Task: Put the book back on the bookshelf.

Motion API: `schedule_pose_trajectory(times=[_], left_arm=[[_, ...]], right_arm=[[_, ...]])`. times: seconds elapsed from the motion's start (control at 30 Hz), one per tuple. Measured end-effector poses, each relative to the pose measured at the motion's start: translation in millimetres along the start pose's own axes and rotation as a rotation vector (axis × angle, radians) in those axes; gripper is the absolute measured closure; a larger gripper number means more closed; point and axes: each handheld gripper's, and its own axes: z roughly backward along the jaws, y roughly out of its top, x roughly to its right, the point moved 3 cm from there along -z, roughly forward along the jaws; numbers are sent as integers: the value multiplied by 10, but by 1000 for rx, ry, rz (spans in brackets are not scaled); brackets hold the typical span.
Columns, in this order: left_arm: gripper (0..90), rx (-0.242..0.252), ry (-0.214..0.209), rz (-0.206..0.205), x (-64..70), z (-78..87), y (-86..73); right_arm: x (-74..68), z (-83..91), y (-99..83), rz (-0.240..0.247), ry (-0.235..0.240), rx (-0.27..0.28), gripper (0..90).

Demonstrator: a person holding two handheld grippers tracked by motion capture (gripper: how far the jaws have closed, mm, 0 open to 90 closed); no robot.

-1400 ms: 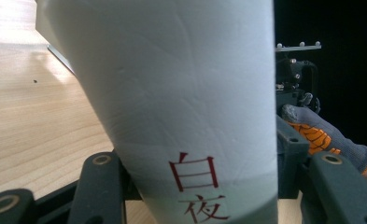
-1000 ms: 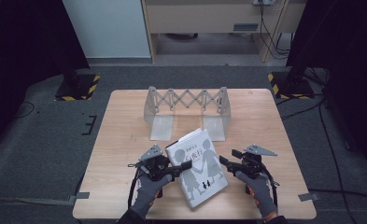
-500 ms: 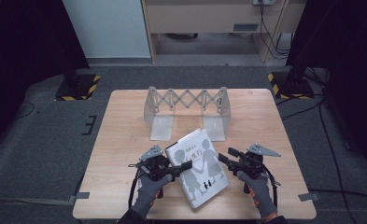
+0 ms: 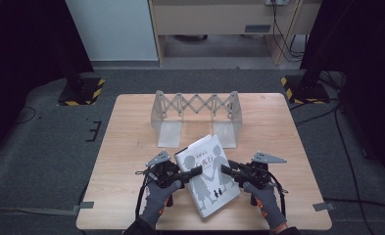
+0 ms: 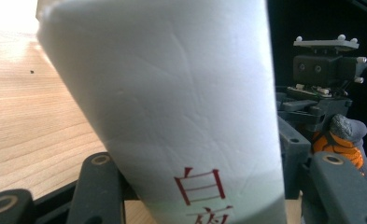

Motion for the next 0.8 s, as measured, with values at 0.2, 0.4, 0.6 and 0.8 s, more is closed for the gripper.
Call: schedule_pose_trajectory(times=[0.2,0.4,0.6,0.8], left_arm=[[436,25,-12,0,25,-22,54],[325,51,-7,20,18,-94,72],[325,60,-34,19,15,-164,67],[398,71,-35,39,1,-173,79]], right_arm=[[-50,36,23,29,30,-1,634],[-51,39,21,41,28,2,645],[-53,47,23,35,45,-2,645],[-38,23,6,5,55,2,551]])
